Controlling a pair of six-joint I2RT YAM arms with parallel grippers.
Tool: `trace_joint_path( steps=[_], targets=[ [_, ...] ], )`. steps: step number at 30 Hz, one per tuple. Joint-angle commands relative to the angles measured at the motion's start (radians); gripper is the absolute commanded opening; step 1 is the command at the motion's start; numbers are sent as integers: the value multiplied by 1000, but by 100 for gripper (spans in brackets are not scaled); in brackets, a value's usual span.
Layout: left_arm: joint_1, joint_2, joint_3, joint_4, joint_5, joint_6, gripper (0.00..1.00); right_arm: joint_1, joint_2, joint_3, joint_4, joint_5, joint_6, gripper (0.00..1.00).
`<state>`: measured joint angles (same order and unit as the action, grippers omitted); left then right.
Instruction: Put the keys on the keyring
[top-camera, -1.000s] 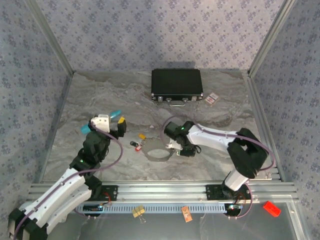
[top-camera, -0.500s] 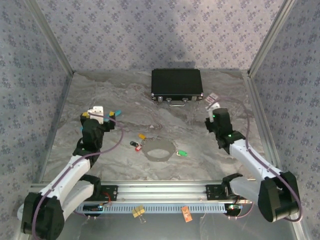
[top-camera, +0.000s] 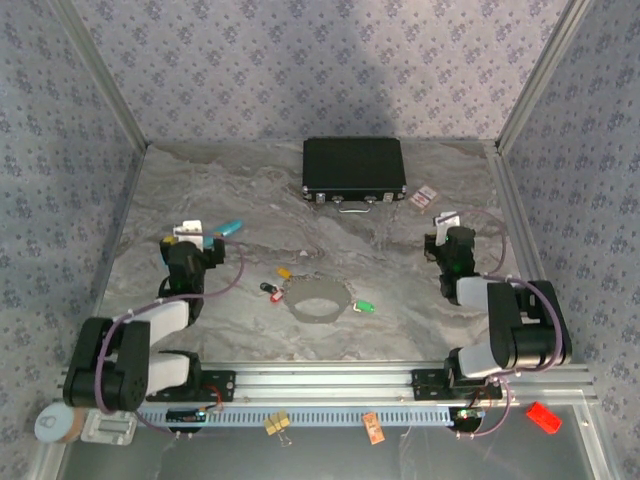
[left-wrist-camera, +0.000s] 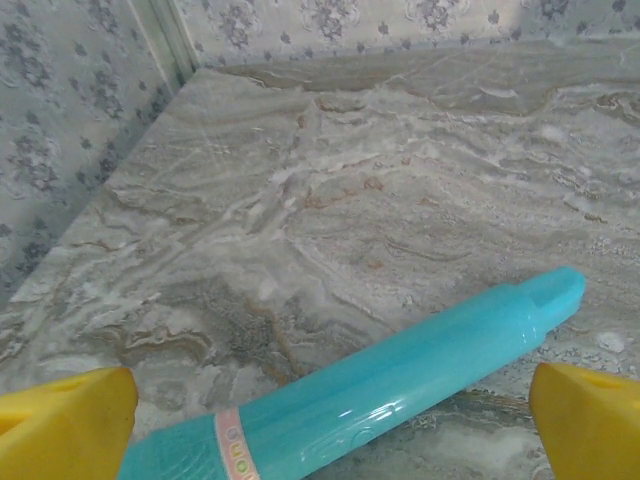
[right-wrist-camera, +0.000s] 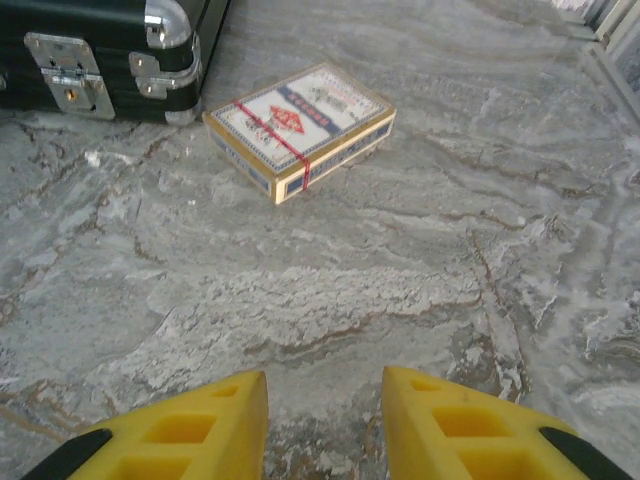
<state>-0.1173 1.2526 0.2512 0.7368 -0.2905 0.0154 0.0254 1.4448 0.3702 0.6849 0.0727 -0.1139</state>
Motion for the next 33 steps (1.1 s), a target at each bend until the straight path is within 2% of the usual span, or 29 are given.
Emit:
trace_joint_path(
  steps=[1,3,8,10,11,14,29,33],
  targets=[
    [8,48,9,142,99,37,100,-19,75,-28,216,-61,26,37],
    [22,101,2,217,125,49,100,-41,62,5,126,-87,43,37],
    [57,323,5,454,193,42,100,-69,71,21,107,-119,70,38],
    [79,249,60,218,240,28,100,-78,72,23,104,-135,75,39],
    [95,287,77,248,281,24,100,-80,74,21,111,-138,77,41],
    [100,282,143,112,129,-43,100,-81,74,22,107,-139,77,44],
    [126,285,168,71,191,-53,100,-82,74,24,105,-139,77,51],
    [124,286,163,81,203,-45,100,-82,74,25,105,-140,77,57]
  ],
)
